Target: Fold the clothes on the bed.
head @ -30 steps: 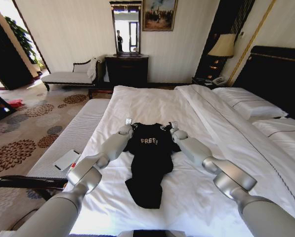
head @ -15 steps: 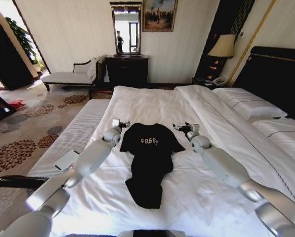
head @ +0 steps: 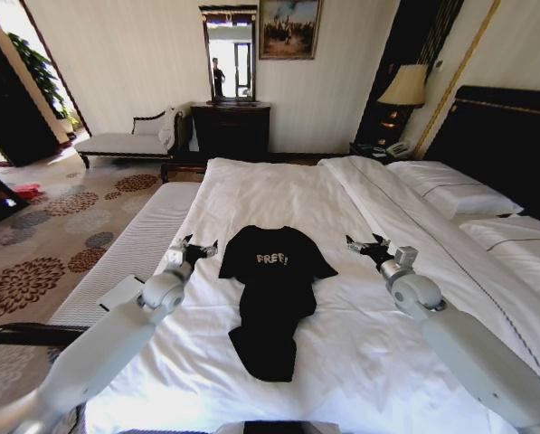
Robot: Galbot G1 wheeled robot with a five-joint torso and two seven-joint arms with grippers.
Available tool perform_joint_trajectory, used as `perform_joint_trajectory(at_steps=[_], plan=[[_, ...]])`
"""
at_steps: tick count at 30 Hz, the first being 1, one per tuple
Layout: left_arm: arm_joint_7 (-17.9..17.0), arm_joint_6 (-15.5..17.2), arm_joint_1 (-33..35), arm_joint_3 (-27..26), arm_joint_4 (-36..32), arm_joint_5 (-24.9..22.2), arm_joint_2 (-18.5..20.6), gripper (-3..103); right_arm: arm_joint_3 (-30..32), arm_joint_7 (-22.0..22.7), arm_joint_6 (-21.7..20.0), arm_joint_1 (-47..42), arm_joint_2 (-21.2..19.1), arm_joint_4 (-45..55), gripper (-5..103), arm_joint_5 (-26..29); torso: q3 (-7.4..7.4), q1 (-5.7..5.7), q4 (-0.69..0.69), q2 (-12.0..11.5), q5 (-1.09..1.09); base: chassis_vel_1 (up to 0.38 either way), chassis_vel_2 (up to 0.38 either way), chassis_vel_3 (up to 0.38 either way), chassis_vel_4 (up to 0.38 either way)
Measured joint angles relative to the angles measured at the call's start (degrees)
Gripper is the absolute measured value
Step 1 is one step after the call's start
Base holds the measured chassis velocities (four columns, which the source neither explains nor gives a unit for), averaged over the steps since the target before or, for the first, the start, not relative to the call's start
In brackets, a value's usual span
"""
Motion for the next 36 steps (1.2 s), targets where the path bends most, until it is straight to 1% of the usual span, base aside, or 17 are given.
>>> perform_joint_trajectory(at_steps=[2, 3, 4, 5, 7, 8, 10, 14, 16, 17, 19, 20, 24, 25, 27, 32, 36], plan=[[0.7, -0.5, 5.0, -1.7, -2.3, 1.5, 0.4, 100, 6.5, -0.9, 0.3, -8.4, 2.0, 3.3, 100, -0.9, 0.0, 0.0, -0.04, 0.0, 0.03, 0.0, 0.0, 0.0, 0.0], [1.2, -0.9, 6.5, -1.8, -2.8, 2.3, 0.3, 100, 10.0, -1.5, 0.6, -12.7, 3.4, 4.7, 100, -1.7, 0.0, -0.01, -0.11, 0.0, 0.04, 0.0, 0.0, 0.0, 0.0], [1.2, -0.9, 6.5, -1.8, -2.8, 2.3, 0.3, 100, 10.0, -1.5, 0.6, -12.7, 3.4, 4.7, 100, -1.7, 0.0, -0.01, -0.11, 0.0, 0.04, 0.0, 0.0, 0.0, 0.0], [1.8, -1.2, 8.1, -1.9, -3.4, 2.8, -0.1, 100, 14.0, -2.0, 1.1, -17.0, 5.1, 6.3, 100, -2.7, -0.01, -0.01, -0.19, 0.0, 0.04, 0.0, 0.0, 0.0, 0.0], [2.6, -1.3, 11.1, -2.0, -4.5, 2.4, -1.4, 100, 18.3, -2.8, 1.6, -21.9, 7.5, 8.3, 100, -4.0, 0.0, -0.01, -0.12, 0.0, 0.03, 0.0, 0.0, 0.0, 0.0], [3.0, -1.4, 12.3, -2.0, -4.9, 2.2, -1.9, 103, 19.6, -3.0, 1.9, -23.6, 8.4, 9.0, 100, -4.6, 0.0, -0.01, -0.08, 0.0, 0.03, 0.0, 0.0, 0.0, 0.0], [3.2, -1.4, 13.4, -2.0, -5.2, 2.1, -2.2, 100, 20.6, -3.2, 2.1, -25.1, 9.3, 9.6, 100, -5.3, 0.0, -0.01, -0.05, 0.0, 0.03, 0.0, 0.0, 0.0, 0.0], [4.1, -1.8, 15.9, -1.9, -5.6, 2.8, -2.5, 99, 22.3, -3.5, 2.7, -28.0, 11.3, 10.5, 100, -6.5, 0.01, 0.0, -0.07, 0.0, 0.02, 0.0, 0.0, 0.0, 0.0], [5.5, -2.8, 19.8, -2.8, -7.0, 4.1, -1.8, 98, 23.9, -4.1, 3.5, -30.6, 13.1, 11.3, 100, -7.0, 0.01, 0.0, -0.07, 0.0, 0.03, 0.0, 0.0, 0.0, 0.0], [5.8, -3.0, 20.6, -3.0, -7.4, 4.4, -1.7, 95, 24.2, -4.3, 3.7, -31.1, 13.4, 11.4, 100, -7.2, 0.01, 0.0, -0.06, 0.0, 0.04, 0.0, 0.0, 0.0, 0.0], [6.3, -3.4, 22.3, -3.6, -8.2, 5.1, -1.4, 97, 24.9, -5.0, 4.4, -32.2, 13.9, 11.8, 100, -7.7, 0.01, 0.0, -0.06, 0.0, 0.04, 0.0, 0.0, 0.0, 0.0], [6.8, -3.9, 24.2, -4.2, -9.1, 6.3, -1.3, 101, 25.5, -5.8, 5.5, -33.3, 14.4, 12.1, 100, -8.6, 0.0, 0.0, -0.07, 0.0, 0.04, 0.0, 0.0, 0.0, 0.0], [7.5, -4.6, 29.0, -6.3, -11.5, 8.7, -1.2, 98, 26.6, -7.6, 7.2, -36.6, 16.1, 14.2, 100, -10.0, 0.01, 0.0, -0.06, 0.0, 0.02, 0.0, 0.0, 0.0, 0.0], [8.0, -4.6, 31.2, -7.5, -13.0, 8.2, -0.7, 98, 26.8, -8.0, 7.6, -38.4, 17.4, 15.7, 100, -10.9, 0.01, 0.0, -0.07, 0.0, 0.03, 0.0, 0.0, 0.0, 0.0], [8.1, -4.5, 31.8, -7.9, -13.4, 7.8, -0.5, 98, 26.7, -8.0, 7.8, -38.8, 17.9, 16.0, 100, -11.5, 0.01, 0.0, -0.08, 0.0, 0.03, 0.0, 0.0, 0.0, 0.0], [9.1, -3.5, 33.8, -8.3, -15.2, 3.9, -0.4, 91, 26.2, -7.9, 8.0, -39.7, 19.8, 16.2, 100, -12.9, 0.01, 0.01, -0.08, 0.0, 0.03, 0.0, 0.0, 0.0, 0.0], [9.8, -2.0, 36.0, -7.8, -15.7, -2.0, -1.1, 89, 26.4, -7.5, 8.0, -40.0, 20.4, 16.1, 100, -13.0, 0.02, 0.0, -0.07, 0.0, 0.03, 0.0, 0.0, 0.0, 0.0]])
